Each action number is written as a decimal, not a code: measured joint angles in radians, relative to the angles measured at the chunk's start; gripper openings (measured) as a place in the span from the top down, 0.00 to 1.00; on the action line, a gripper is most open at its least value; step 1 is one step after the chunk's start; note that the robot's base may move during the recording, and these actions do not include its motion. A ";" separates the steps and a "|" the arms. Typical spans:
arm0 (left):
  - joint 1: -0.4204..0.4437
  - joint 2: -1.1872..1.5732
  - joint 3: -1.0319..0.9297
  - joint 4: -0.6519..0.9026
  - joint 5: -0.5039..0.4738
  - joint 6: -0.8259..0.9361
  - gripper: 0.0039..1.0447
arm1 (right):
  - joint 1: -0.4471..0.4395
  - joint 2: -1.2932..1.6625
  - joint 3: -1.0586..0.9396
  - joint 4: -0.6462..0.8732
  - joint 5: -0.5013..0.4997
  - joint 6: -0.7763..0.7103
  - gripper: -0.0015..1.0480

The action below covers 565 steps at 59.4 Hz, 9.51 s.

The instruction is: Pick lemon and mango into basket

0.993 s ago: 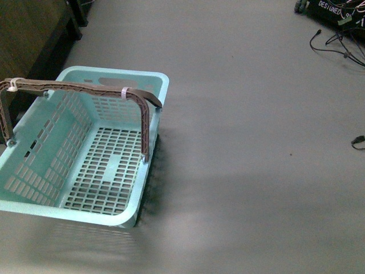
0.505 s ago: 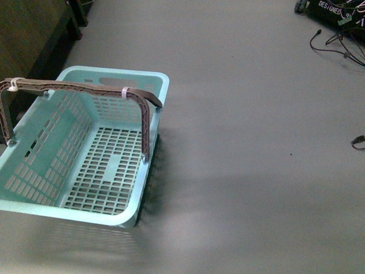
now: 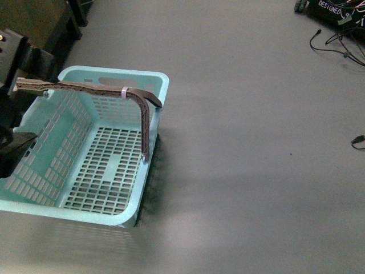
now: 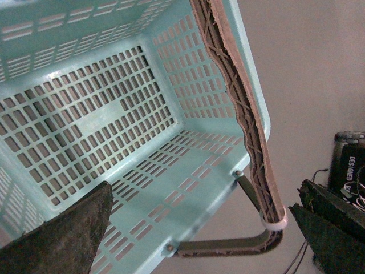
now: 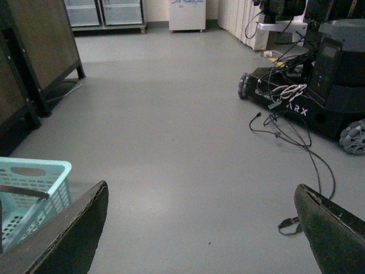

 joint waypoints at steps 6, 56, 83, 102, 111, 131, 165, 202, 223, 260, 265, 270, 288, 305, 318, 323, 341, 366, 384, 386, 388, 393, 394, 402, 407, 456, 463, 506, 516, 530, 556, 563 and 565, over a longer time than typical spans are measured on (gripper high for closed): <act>-0.011 0.088 0.083 0.008 -0.012 -0.022 0.06 | 0.000 0.000 0.000 0.000 0.000 0.000 0.08; -0.025 0.484 0.607 -0.113 -0.081 -0.107 0.44 | 0.000 0.000 0.000 0.000 0.000 0.000 0.08; -0.024 0.389 0.547 -0.200 -0.062 -0.164 0.72 | 0.000 0.000 0.000 0.000 0.000 0.000 0.08; -0.030 -0.220 0.252 -0.337 -0.037 -0.294 0.73 | 0.000 0.000 0.000 0.000 0.000 0.000 0.08; -0.023 -0.487 0.220 -0.445 -0.024 -0.347 0.73 | 0.000 0.000 0.000 0.000 0.000 0.000 0.08; -0.018 -0.794 0.228 -0.639 -0.031 -0.404 0.73 | 0.000 0.000 0.000 0.000 0.000 0.000 0.08; -0.018 -0.836 0.254 -0.671 -0.039 -0.390 0.73 | 0.000 0.000 0.000 0.000 0.000 0.000 0.08; -0.018 -0.834 0.254 -0.676 -0.038 -0.390 0.73 | 0.000 0.000 0.000 0.000 0.000 0.000 0.08; -0.018 -0.835 0.255 -0.676 -0.038 -0.391 0.73 | 0.000 0.000 0.000 0.000 0.000 0.000 0.08; -0.018 -0.835 0.255 -0.676 -0.038 -0.391 0.73 | 0.000 0.000 0.000 0.000 0.000 0.000 0.08; -0.018 -0.835 0.255 -0.676 -0.038 -0.390 0.73 | 0.000 0.000 0.000 0.000 0.000 0.000 0.08; -0.018 -0.835 0.255 -0.676 -0.038 -0.390 0.73 | 0.000 0.000 0.000 0.000 0.000 0.000 0.08; -0.018 -0.835 0.255 -0.676 -0.038 -0.391 0.73 | 0.000 0.000 0.000 0.000 0.000 0.000 0.08; -0.018 -0.835 0.255 -0.676 -0.038 -0.390 0.73 | 0.000 0.000 0.000 0.000 -0.001 0.000 0.08; -0.018 -0.835 0.255 -0.676 -0.038 -0.391 0.73 | 0.000 0.000 0.000 0.000 0.000 0.000 0.08; -0.018 -0.835 0.255 -0.676 -0.038 -0.391 0.73 | 0.000 0.000 0.000 0.000 0.002 0.000 0.08; -0.023 -0.835 0.256 -0.676 -0.032 -0.402 0.73 | 0.000 0.000 0.000 0.000 0.003 0.000 0.08; -0.019 -0.835 0.256 -0.676 -0.039 -0.391 0.73 | 0.000 0.000 0.000 0.000 0.000 0.000 0.08; -0.019 -0.835 0.257 -0.676 -0.038 -0.395 0.73 | 0.000 0.001 0.000 0.000 0.000 0.000 0.08; -0.019 -0.835 0.257 -0.676 -0.040 -0.395 0.73 | 0.000 0.000 0.000 0.000 0.000 0.000 0.08; -0.019 -0.836 0.257 -0.676 -0.039 -0.392 0.73 | 0.000 0.001 0.000 0.000 0.000 0.000 0.08; -0.018 -0.836 0.257 -0.676 -0.039 -0.391 0.73 | 0.000 0.000 0.000 0.000 0.000 0.000 0.08; -0.018 -0.836 0.257 -0.676 -0.038 -0.391 0.73 | 0.000 0.000 0.000 0.000 0.000 0.000 0.08; -0.018 -0.836 0.257 -0.676 -0.038 -0.390 0.73 | 0.000 0.000 0.000 0.000 0.002 0.000 0.08; -0.018 -0.836 0.257 -0.676 -0.039 -0.391 0.73 | 0.000 0.000 0.000 0.000 0.001 0.000 0.08; -0.018 -0.837 0.257 -0.676 -0.038 -0.389 0.73 | 0.000 0.001 0.000 0.000 0.000 0.000 0.08; -0.018 -0.836 0.257 -0.676 -0.038 -0.388 0.73 | 0.000 0.001 0.000 0.000 0.002 0.000 0.08; -0.018 -0.836 0.257 -0.676 -0.040 -0.389 0.73 | 0.000 0.001 0.000 0.000 0.001 0.000 0.08; -0.018 -0.836 0.258 -0.676 -0.038 -0.392 0.73 | 0.000 0.000 0.000 0.000 0.000 0.000 0.08; -0.018 -0.836 0.258 -0.676 -0.036 -0.389 0.73 | 0.000 0.001 0.000 0.000 -0.001 0.000 0.08; -0.018 -0.836 0.259 -0.676 -0.039 -0.389 0.73 | 0.000 0.001 0.000 0.000 0.000 0.000 0.08; -0.018 -0.837 0.259 -0.676 -0.038 -0.388 0.73 | 0.000 0.000 0.000 0.000 -0.001 0.000 0.08; -0.018 -0.837 0.259 -0.676 -0.038 -0.387 0.73 | 0.000 0.001 0.000 0.000 -0.005 0.000 0.08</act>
